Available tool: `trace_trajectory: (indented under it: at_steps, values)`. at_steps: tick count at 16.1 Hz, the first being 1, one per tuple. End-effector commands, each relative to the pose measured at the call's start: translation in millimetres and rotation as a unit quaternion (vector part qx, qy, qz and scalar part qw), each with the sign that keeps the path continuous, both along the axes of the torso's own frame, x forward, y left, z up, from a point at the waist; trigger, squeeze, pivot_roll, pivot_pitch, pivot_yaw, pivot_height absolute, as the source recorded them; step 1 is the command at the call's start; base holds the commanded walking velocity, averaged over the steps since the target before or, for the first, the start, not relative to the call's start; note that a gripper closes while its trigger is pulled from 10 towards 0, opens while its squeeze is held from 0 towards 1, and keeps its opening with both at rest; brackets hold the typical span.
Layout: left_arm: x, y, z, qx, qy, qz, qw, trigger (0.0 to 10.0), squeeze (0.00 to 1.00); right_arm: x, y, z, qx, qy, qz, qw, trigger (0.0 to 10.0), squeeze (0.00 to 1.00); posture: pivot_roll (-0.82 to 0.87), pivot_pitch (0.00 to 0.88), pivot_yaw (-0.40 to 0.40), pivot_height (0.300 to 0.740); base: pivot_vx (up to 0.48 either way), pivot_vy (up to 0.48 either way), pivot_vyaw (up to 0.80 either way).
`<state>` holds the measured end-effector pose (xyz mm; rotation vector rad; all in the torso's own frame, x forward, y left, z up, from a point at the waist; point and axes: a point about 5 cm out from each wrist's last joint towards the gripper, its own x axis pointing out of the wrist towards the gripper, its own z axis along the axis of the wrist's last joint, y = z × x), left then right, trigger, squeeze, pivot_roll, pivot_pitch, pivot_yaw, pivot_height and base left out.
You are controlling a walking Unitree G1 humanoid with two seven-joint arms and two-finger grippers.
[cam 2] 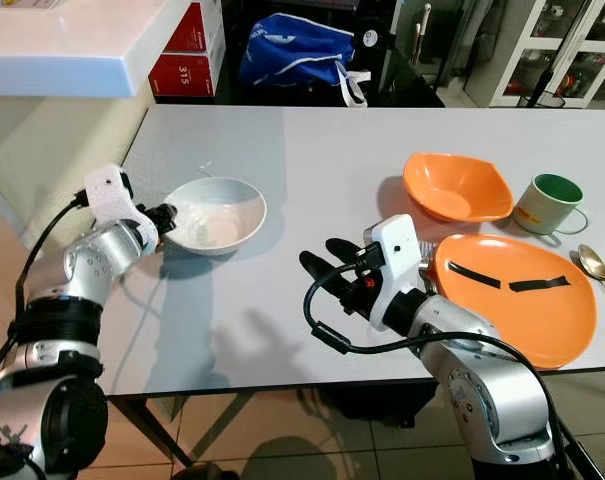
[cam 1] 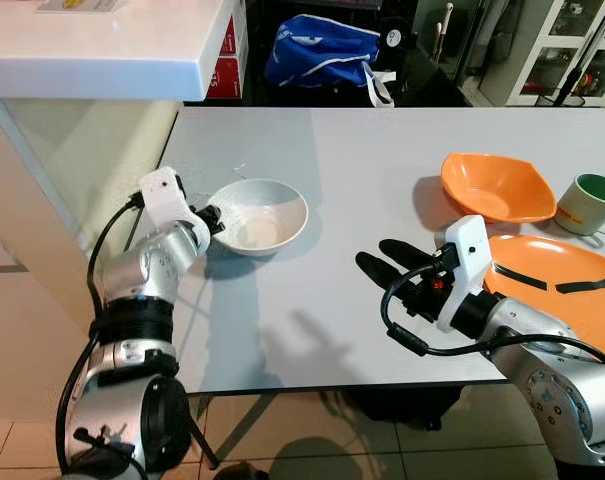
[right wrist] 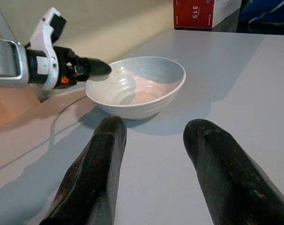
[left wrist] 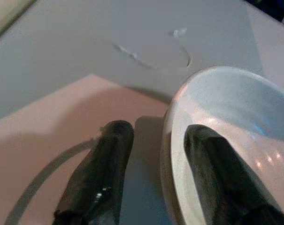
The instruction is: Setting the table
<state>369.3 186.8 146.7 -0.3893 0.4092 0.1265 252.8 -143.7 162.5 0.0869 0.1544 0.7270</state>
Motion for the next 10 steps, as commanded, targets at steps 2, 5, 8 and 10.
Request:
trace_trajectory:
  at_steps: [2,5,8,10]
  values:
    - [-0.6,5.0,36,0.061,-0.121,0.006,0.991,10.0,0.0,0.7,-3.9,6,0.002,-0.01,-0.007,1.0,10.0,0.0,-0.06,0.0,0.01,0.74,0.0,0.0,0.0]
    - [-35.0,-8.4,65,0.165,-0.271,-0.067,0.946,10.0,0.0,-0.9,-2.4,6,0.016,-0.014,-0.023,1.0,10.0,0.0,-0.05,0.0,0.006,0.74,0.0,0.0,0.0]
    - [-68.9,-19.0,58,0.229,-0.295,-0.121,0.92,10.0,0.0,-0.8,1.8,-1,0.015,-0.006,-0.037,0.999,10.0,0.0,-0.04,0.0,-0.006,0.74,0.0,0.0,0.0]
    - [-82.5,-19.1,49,0.248,-0.287,-0.12,0.917,10.0,0.0,0.1,7.2,-6,0.016,-0.004,-0.049,0.999,10.0,0.0,-0.03,0.0,-0.012,0.74,-0.396,0.0,0.0]
